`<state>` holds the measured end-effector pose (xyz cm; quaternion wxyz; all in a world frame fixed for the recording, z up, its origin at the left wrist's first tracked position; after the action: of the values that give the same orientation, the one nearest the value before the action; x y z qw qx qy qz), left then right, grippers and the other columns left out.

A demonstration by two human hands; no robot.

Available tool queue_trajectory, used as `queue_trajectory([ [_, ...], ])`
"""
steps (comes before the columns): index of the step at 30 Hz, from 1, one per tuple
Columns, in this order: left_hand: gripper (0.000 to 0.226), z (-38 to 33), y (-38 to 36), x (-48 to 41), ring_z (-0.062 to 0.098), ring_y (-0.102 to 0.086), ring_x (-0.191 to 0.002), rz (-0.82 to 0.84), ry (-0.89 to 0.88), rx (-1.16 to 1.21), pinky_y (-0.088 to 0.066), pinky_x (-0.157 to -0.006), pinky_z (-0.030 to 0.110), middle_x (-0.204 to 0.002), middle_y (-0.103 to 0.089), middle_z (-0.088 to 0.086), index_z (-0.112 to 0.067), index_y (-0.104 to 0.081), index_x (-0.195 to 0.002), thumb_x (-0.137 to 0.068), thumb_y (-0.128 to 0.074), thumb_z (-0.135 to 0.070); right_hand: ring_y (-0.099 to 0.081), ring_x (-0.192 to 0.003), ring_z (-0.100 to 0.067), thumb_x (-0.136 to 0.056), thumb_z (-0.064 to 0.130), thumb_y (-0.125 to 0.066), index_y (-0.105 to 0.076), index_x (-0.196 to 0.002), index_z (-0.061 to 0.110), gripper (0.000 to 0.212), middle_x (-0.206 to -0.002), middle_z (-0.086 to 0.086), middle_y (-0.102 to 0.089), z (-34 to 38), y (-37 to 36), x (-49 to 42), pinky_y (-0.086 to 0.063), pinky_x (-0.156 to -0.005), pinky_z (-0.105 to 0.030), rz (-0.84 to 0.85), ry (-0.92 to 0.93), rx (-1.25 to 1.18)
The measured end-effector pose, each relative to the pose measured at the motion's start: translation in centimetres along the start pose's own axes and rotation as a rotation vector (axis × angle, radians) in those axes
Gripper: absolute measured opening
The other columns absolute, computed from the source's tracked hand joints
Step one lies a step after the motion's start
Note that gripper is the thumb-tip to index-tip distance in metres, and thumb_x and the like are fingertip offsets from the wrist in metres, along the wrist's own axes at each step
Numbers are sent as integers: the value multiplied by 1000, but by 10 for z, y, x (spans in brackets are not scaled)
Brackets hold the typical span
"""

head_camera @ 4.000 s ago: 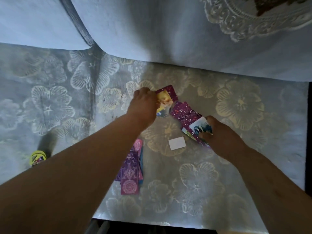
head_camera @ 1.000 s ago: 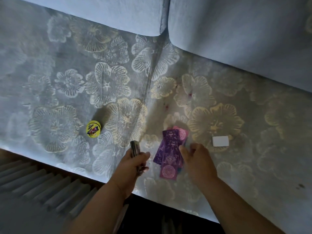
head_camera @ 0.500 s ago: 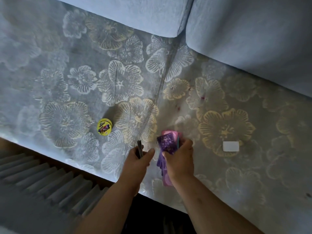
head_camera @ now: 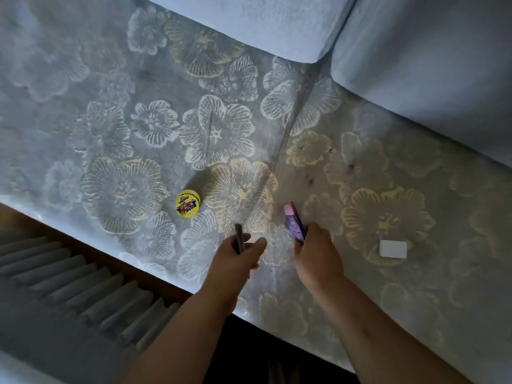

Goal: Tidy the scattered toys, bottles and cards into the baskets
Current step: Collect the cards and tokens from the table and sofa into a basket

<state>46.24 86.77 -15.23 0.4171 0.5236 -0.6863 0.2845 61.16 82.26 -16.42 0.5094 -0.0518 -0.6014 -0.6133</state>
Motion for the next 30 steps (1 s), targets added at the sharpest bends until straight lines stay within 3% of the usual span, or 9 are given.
queue_trajectory([
  [5, 40, -11, -4, 7, 16, -57, -66, 50, -33, 4, -43, -55, 23, -80, -68, 3, -13, -62, -92, -68, -86, -34, -54, -69, -18, -98, 25, -46, -34, -101, 19, 13, -74, 7, -48, 30, 10, 25, -36, -55, -27, 221, 253, 72],
  [10, 57, -23, 24, 8, 23, -60, -66, -5, -15, 151, -48, -66, 34, -70, -63, 12, 3, -66, -94, -59, -81, -40, -58, -81, 0, -86, 30, -59, -34, -121, 23, 44, -90, 14, -57, 71, 6, 49, -44, -62, -19, 589, 358, -117],
  [13, 30, -25, 59, 4, 19, -62, -64, -118, 4, 274, -49, -64, 32, -73, -64, 10, -3, -62, -94, -79, -76, -25, -62, -96, -4, -85, 52, -62, -53, -123, 23, 49, -109, 8, -65, 94, 12, 43, -47, -76, -20, 799, 306, -263],
  [16, 14, -25, 91, 3, 14, -61, -64, -208, 19, 359, -50, -62, 28, -79, -65, 7, -7, -62, -94, -89, -67, -19, -68, -84, -20, -92, 48, -54, -65, -102, 12, 39, -94, -7, -69, 115, 6, 15, -56, -81, -40, 466, 245, -352],
  [18, 16, -24, 107, 3, 14, -60, -66, -243, 17, 390, -49, -61, 28, -83, -65, 8, -9, -61, -97, -88, -68, -21, -64, -90, -21, -94, 40, -54, -64, -110, 16, 31, -101, -3, -64, 132, -7, -5, -52, -86, -36, 224, 294, -280],
  [20, 17, -20, 117, 2, 14, -60, -67, -268, 20, 410, -49, -62, 29, -82, -65, 7, -10, -61, -96, -87, -69, -22, -56, -107, -25, -96, 36, -53, -53, -128, 15, 39, -122, -9, -50, 155, -26, -18, -43, -95, -33, 184, 421, -144],
  [23, 16, -15, 128, 2, 13, -61, -66, -298, 21, 432, -50, -63, 29, -80, -64, 5, -11, -61, -93, -87, -70, -22, -37, -125, -35, -98, 16, -39, -41, -140, 8, 43, -141, -17, -32, 186, -58, -24, -29, -103, -39, 93, 659, 269],
  [26, 24, -10, 136, 3, 15, -62, -70, -312, 29, 462, -50, -63, 30, -85, -64, 7, -8, -61, -101, -87, -71, -24, -34, -127, -40, -84, 11, -20, -47, -135, 1, 58, -142, -22, -34, 200, -74, -23, -33, -100, -46, -57, 809, 716],
  [30, 30, -6, 138, 3, 13, -64, -74, -310, 48, 470, -49, -64, 28, -90, -66, 7, -9, -60, -106, -84, -72, -26, -57, -84, -32, -49, 18, -84, -71, -81, 4, 37, -84, -11, -60, 203, -82, -18, -49, -74, -38, -59, 829, 715],
])
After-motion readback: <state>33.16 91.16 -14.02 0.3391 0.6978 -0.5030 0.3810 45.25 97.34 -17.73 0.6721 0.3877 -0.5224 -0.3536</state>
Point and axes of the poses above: each hand's wrist, its own x-axis away from the middle knuckle, its own y-axis out of the back of the hand, z = x × y, the point moved 2 cm from there along -x, towards the middle knuckle
